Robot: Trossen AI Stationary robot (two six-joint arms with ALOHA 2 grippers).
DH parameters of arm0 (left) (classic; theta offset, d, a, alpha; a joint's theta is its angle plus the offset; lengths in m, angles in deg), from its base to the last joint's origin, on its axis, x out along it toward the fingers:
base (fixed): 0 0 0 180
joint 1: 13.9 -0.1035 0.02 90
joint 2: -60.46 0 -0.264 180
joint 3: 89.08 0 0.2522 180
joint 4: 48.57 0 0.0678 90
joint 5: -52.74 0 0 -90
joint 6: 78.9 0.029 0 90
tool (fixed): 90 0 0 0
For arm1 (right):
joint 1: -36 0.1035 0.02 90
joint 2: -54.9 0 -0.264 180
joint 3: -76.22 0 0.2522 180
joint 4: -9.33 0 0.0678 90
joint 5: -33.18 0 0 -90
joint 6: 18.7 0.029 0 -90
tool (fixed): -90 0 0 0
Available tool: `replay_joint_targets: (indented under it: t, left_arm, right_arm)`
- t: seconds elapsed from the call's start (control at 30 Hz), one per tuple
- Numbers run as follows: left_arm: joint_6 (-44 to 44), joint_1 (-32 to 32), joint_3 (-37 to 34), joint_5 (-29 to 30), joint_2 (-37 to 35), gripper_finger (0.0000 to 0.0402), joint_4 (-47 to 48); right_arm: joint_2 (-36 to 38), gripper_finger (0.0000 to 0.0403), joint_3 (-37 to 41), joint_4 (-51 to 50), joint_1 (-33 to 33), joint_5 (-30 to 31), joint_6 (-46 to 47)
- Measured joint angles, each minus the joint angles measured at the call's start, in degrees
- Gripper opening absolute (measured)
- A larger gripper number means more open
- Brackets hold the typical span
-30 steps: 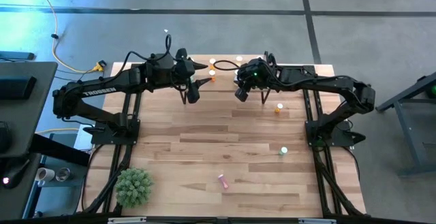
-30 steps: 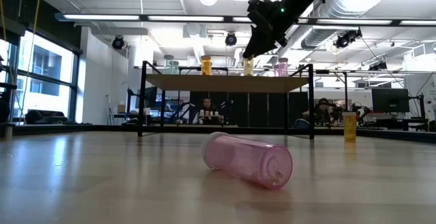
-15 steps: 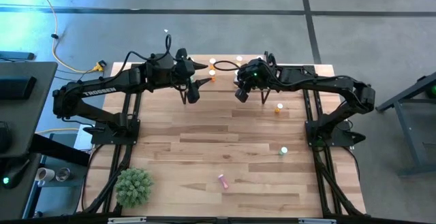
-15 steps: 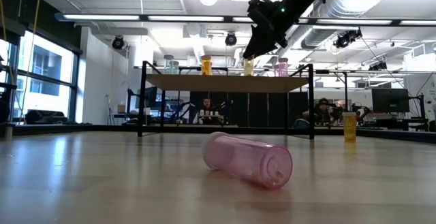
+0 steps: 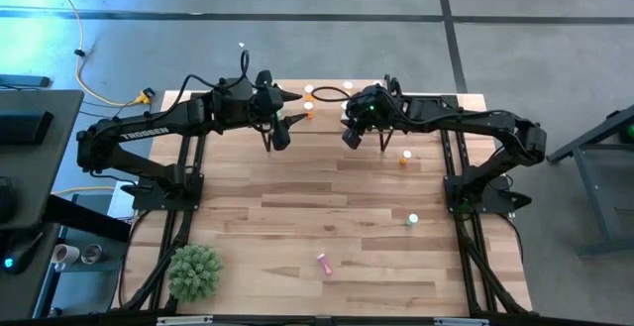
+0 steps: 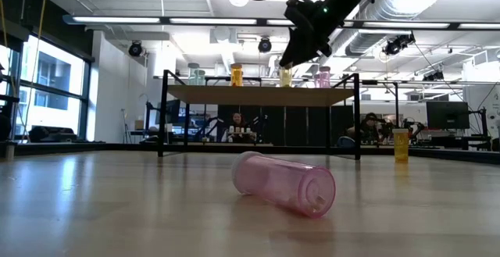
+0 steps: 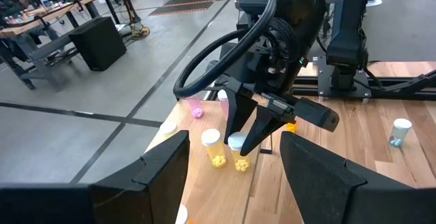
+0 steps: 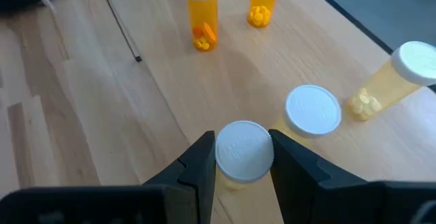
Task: Pick and place medicine bottles onto shelf by color
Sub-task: Put the yellow pill bottle on the shelf aligned with the other yellow pill bottles
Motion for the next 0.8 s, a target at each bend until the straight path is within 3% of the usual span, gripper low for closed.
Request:
replay_joint_targets:
  t: [0.8]
  left_arm:
    - [0.0,0.0,0.0,0.0,0.0,0.0218,0.0]
  right_arm:
    - [-0.1,0.0108,0.0,0.1,0.0,-0.7,-0.3]
